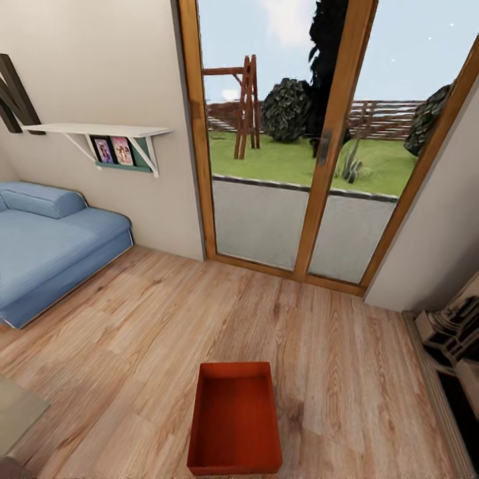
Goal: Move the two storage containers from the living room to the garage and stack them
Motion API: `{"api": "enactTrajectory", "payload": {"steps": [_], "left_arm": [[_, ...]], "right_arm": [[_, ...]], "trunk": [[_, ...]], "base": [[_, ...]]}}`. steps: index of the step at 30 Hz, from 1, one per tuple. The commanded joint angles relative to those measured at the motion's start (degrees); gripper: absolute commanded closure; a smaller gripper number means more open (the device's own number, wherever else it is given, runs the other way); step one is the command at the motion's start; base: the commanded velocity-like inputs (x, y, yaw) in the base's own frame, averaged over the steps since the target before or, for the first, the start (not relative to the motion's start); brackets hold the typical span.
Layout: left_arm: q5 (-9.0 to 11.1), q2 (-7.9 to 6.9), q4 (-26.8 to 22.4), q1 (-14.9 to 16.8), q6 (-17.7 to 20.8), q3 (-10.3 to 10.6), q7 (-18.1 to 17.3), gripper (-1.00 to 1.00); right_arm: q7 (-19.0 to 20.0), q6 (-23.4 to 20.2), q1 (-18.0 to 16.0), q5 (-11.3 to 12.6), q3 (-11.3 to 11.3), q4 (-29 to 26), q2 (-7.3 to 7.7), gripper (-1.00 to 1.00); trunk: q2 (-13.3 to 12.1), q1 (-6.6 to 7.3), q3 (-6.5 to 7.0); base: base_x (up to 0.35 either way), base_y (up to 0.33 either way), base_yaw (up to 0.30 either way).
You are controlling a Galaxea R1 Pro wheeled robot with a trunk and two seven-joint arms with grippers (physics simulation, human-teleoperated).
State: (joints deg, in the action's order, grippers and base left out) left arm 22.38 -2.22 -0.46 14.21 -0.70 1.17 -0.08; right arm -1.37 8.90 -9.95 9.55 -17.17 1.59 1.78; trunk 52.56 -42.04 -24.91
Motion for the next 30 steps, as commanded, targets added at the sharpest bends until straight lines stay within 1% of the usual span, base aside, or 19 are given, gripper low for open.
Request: {"api": "enactTrajectory", "payload": {"steps": [1, 7, 30], "left_arm": [[0.4, -0.03, 0.0, 0.0, -0.1, 0.1, 0.0, -1.00], [0.6, -0.06, 0.0, 0.0, -0.1, 0.2, 0.0, -1.00], [0.6, -0.10, 0.0, 0.0, -0.1, 0.2, 0.0, -1.00]], "right_arm": [[0.0, 0.3, -0.1, 0.6, -0.5, 0.2, -0.02, -1.00], [0.0, 0.3, -0.1, 0.6, -0.5, 0.2, 0.05, -1.00], [0.0, 0.4, -0.1, 0.6, -0.5, 0.2, 0.06, -1.00]], "trunk": [[0.0, 0.00, -0.15], [0.0, 0.00, -0.72], [0.0, 0.00, -2.88]], "base": [[0.000, 0.114, 0.000], [0.000, 0.104, 0.000], [0.000, 0.002, 0.000]]}}
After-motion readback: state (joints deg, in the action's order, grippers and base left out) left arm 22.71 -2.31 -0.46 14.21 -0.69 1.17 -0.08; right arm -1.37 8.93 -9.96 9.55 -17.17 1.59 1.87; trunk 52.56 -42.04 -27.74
